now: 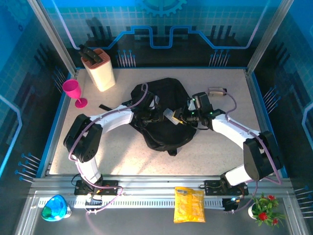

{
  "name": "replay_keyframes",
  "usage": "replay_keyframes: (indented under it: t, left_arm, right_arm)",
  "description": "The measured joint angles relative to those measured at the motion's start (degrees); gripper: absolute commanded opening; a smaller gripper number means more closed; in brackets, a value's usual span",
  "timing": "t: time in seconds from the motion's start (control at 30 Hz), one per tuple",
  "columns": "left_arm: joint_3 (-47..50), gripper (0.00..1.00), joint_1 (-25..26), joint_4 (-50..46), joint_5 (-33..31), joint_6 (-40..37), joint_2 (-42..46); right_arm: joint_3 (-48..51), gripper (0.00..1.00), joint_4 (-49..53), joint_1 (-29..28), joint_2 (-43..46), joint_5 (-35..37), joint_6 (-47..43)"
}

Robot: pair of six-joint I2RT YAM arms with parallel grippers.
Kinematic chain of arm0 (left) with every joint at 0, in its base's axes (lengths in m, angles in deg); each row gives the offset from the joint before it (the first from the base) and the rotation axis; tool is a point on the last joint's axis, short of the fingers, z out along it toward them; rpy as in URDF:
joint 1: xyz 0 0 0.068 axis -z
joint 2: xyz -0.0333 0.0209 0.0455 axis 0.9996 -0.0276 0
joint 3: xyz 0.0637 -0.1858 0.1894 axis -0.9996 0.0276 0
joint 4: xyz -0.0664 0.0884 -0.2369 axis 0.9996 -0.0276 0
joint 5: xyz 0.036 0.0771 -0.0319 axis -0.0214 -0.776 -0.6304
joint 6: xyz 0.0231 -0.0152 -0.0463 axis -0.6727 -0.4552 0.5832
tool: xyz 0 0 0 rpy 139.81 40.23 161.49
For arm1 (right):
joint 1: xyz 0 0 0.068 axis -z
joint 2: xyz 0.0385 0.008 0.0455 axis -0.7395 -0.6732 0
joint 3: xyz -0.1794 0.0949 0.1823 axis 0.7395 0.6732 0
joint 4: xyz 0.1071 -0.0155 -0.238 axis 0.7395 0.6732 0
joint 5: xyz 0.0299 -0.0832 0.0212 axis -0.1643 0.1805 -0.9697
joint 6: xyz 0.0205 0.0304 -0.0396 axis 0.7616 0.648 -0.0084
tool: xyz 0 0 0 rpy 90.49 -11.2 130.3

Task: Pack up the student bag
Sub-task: Open the student bag at the center of the table.

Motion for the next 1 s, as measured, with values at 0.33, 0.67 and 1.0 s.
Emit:
replay_keyframes:
  t: [0.33,0.67,1.0]
  left_arm:
    - [-8.7,0.37,0.2,-8.8,-6.3,-10.4,-0.2]
    - [-19.1,0.45,3.5,-15.8,-13.6,-27.7,-9.6]
    - [-23.9,0.42,4.6,-18.9,-22.0,-39.4,-16.0]
  right_arm:
    - [5.6,0.15,-2.1,0.0,3.5,1.2,3.0]
    - [5.6,0.14,-2.2,0.0,3.2,1.5,5.3]
    - [5.6,0.13,-2.3,0.2,3.2,1.6,6.2]
